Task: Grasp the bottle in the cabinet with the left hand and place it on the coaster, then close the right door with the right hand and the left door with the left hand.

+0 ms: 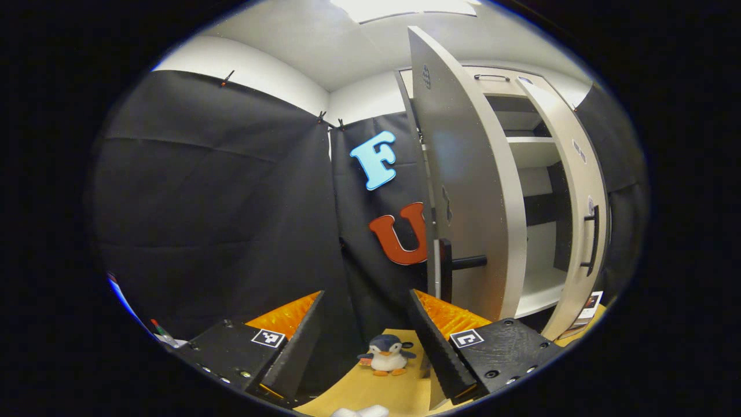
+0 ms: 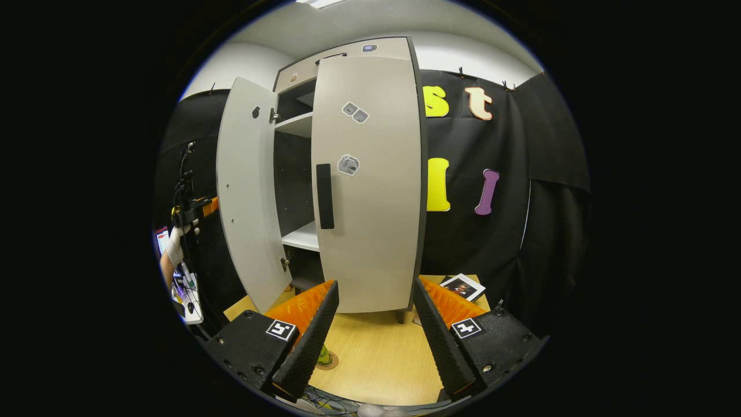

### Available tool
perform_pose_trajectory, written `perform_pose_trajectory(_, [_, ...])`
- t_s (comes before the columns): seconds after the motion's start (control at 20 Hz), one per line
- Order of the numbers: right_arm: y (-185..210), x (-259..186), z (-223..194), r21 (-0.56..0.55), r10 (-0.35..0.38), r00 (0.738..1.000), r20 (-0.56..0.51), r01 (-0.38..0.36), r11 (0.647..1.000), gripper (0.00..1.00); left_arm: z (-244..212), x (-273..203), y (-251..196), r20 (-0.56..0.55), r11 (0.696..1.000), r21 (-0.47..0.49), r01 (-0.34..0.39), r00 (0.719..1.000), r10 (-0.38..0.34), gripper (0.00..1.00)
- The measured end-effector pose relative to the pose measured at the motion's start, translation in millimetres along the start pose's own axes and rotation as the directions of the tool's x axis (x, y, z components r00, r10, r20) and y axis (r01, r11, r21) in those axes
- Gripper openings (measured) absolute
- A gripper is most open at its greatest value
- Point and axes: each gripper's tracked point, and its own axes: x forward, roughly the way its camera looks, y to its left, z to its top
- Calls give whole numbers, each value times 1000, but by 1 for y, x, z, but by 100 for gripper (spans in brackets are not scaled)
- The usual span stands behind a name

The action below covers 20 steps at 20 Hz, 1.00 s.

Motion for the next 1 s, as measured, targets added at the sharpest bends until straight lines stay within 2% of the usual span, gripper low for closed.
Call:
perform_pose_trajectory(0.05, [-1,0,1,1,0,1000,1,0,1000,80,0,-1,-12,-1,1000,-11,26,1000,-26,83])
perform_pose_trajectory(0.1, [-3,0,2,0,-1,1000,1,1,1000,80,0,-3,-26,-2,998,-19,54,999,-54,88])
perform_pose_trajectory(0.35, [-14,-6,5,-5,-25,1000,9,26,1000,80,7,0,-111,18,975,-72,211,977,-211,88])
perform_pose_trajectory(0.4, [-18,-8,6,-5,-34,999,9,34,999,80,7,4,-126,15,969,-76,235,972,-235,92])
perform_pose_trajectory(0.5, [-24,-12,8,-3,-53,998,15,53,999,80,7,4,-145,13,961,-78,266,964,-266,97])
perform_pose_trajectory(0.7, [-39,-20,13,-6,-104,994,40,104,995,81,5,3,-164,6,954,-82,289,957,-290,96])
perform_pose_trajectory(1.0, [-28,-18,15,29,-100,994,46,99,995,80,-2,-13,-162,-23,948,-87,307,950,-310,96])
